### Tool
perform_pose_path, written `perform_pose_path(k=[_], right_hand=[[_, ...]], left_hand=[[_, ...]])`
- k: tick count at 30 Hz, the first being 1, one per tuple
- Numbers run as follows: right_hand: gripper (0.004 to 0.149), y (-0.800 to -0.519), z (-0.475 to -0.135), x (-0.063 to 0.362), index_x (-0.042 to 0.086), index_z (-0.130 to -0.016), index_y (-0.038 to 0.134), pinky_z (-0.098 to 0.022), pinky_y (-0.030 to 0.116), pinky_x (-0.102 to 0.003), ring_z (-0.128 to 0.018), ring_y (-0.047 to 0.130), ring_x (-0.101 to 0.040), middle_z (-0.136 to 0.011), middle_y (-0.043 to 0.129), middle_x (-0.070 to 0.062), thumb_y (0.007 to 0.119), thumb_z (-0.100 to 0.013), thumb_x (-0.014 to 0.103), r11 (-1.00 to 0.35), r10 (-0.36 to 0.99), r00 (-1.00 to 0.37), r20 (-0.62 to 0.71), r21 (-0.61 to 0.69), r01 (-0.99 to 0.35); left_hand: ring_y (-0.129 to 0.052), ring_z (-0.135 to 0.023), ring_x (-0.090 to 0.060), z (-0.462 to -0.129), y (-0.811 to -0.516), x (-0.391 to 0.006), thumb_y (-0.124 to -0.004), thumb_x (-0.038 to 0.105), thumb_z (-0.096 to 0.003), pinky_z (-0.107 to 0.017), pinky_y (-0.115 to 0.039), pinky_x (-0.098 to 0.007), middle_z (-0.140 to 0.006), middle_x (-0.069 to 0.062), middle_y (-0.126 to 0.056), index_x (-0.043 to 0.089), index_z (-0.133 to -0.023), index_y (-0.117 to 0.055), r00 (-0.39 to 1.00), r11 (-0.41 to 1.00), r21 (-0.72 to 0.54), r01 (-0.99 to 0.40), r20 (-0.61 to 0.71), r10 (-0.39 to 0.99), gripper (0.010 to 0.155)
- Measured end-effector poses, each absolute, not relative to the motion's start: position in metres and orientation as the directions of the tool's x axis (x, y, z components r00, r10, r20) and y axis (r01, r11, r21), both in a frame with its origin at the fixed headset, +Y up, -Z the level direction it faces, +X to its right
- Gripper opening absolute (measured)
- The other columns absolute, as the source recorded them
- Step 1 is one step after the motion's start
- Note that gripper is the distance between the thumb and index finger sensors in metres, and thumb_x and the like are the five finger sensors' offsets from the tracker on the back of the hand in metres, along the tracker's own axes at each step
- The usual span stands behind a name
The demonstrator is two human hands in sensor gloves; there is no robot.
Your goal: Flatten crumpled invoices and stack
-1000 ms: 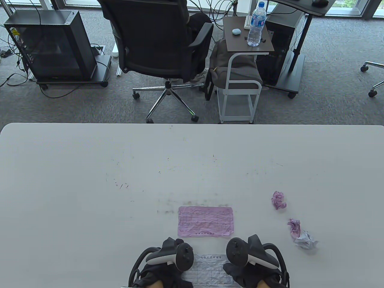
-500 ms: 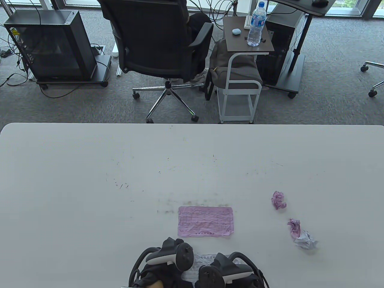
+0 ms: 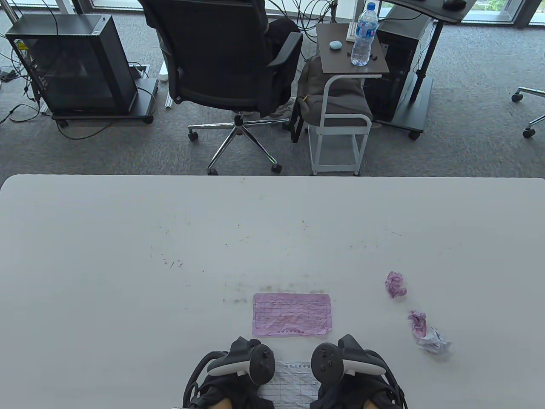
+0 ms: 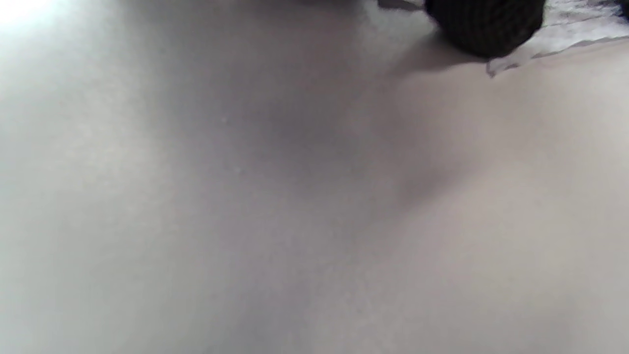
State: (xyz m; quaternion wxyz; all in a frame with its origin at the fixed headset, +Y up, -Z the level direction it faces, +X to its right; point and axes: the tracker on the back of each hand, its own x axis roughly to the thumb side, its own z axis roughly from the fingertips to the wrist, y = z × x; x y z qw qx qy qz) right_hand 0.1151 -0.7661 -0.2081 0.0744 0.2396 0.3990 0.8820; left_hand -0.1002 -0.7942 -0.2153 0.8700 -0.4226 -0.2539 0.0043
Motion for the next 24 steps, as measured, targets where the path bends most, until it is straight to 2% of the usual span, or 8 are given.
perform_pose_path(k=[3, 7, 9, 14, 17, 19, 24], right_hand=[[0.041, -0.753, -0.211, 0.126, 0.020, -0.078, 0.085, -0.047, 0.080, -0.062, -0.063, 0.089, -0.034, -0.077, 0.089, -0.009, 0.070, -0.057, 0.052, -0.736, 0.329, -0.869, 0.371, 0.676, 0.010], [0.048, -0.739, -0.209, 0.125, 0.019, -0.089, 0.076, -0.047, 0.080, -0.061, -0.073, 0.082, -0.038, -0.090, 0.078, -0.013, 0.070, -0.057, 0.053, -0.838, 0.385, -0.811, 0.440, 0.535, -0.108], [0.052, -0.742, -0.205, 0.115, 0.018, -0.096, 0.068, -0.049, 0.079, -0.061, -0.078, 0.078, -0.039, -0.098, 0.068, -0.015, 0.069, -0.057, 0.053, -0.874, 0.361, -0.777, 0.516, 0.478, -0.089], [0.057, -0.757, -0.193, 0.080, 0.018, -0.100, 0.059, -0.053, 0.076, -0.059, -0.086, 0.071, -0.038, -0.105, 0.055, -0.015, 0.069, -0.056, 0.052, -0.926, 0.221, -0.705, 0.674, 0.371, 0.065], [0.059, -0.765, -0.190, 0.071, 0.018, -0.102, 0.055, -0.054, 0.074, -0.060, -0.090, 0.067, -0.039, -0.108, 0.051, -0.015, 0.068, -0.056, 0.052, -0.913, 0.171, -0.694, 0.699, 0.377, 0.155], [0.060, -0.769, -0.191, 0.072, 0.020, -0.104, 0.051, -0.056, 0.071, -0.060, -0.093, 0.058, -0.037, -0.111, 0.044, -0.015, 0.067, -0.056, 0.053, -0.882, 0.158, -0.721, 0.675, 0.424, 0.204], [0.060, -0.768, -0.198, 0.082, 0.020, -0.105, 0.050, -0.055, 0.071, -0.061, -0.092, 0.056, -0.040, -0.110, 0.041, -0.018, 0.067, -0.057, 0.052, -0.857, 0.185, -0.791, 0.583, 0.490, 0.161]], left_hand=[[0.016, -0.090, -0.055, -0.215, -0.794, -0.100, -0.069, 0.056, -0.0534, -0.062, -0.016, -0.071, -0.098, -0.016, 0.019, 0.016, -0.104, 0.003, 0.870, 0.643, -0.738, 0.205, 0.438, 0.226, 0.097], [0.016, -0.090, -0.055, -0.216, -0.794, -0.100, -0.069, 0.057, -0.0532, -0.062, -0.016, -0.071, -0.098, -0.016, 0.019, 0.016, -0.104, 0.003, 0.870, 0.643, -0.736, 0.211, 0.442, 0.220, 0.097], [0.016, -0.090, -0.055, -0.216, -0.794, -0.100, -0.069, 0.056, -0.0533, -0.062, -0.016, -0.071, -0.098, -0.016, 0.019, 0.016, -0.104, 0.003, 0.869, 0.643, -0.737, 0.206, 0.440, 0.225, 0.097], [0.016, -0.090, -0.055, -0.215, -0.795, -0.100, -0.069, 0.056, -0.0534, -0.062, -0.016, -0.071, -0.099, -0.016, 0.019, 0.015, -0.104, 0.003, 0.869, 0.645, -0.737, 0.202, 0.438, 0.228, 0.097], [0.016, -0.089, -0.055, -0.216, -0.795, -0.100, -0.069, 0.056, -0.0533, -0.062, -0.016, -0.071, -0.098, -0.017, 0.019, 0.016, -0.104, 0.003, 0.869, 0.644, -0.738, 0.203, 0.439, 0.229, 0.097], [0.016, -0.089, -0.055, -0.216, -0.795, -0.101, -0.069, 0.056, -0.0534, -0.062, -0.015, -0.071, -0.098, -0.017, 0.019, 0.015, -0.104, 0.003, 0.868, 0.644, -0.738, 0.202, 0.439, 0.231, 0.097], [0.016, -0.089, -0.055, -0.216, -0.795, -0.100, -0.069, 0.056, -0.0535, -0.062, -0.015, -0.071, -0.098, -0.016, 0.020, 0.015, -0.104, 0.003, 0.869, 0.644, -0.740, 0.197, 0.436, 0.235, 0.097]])
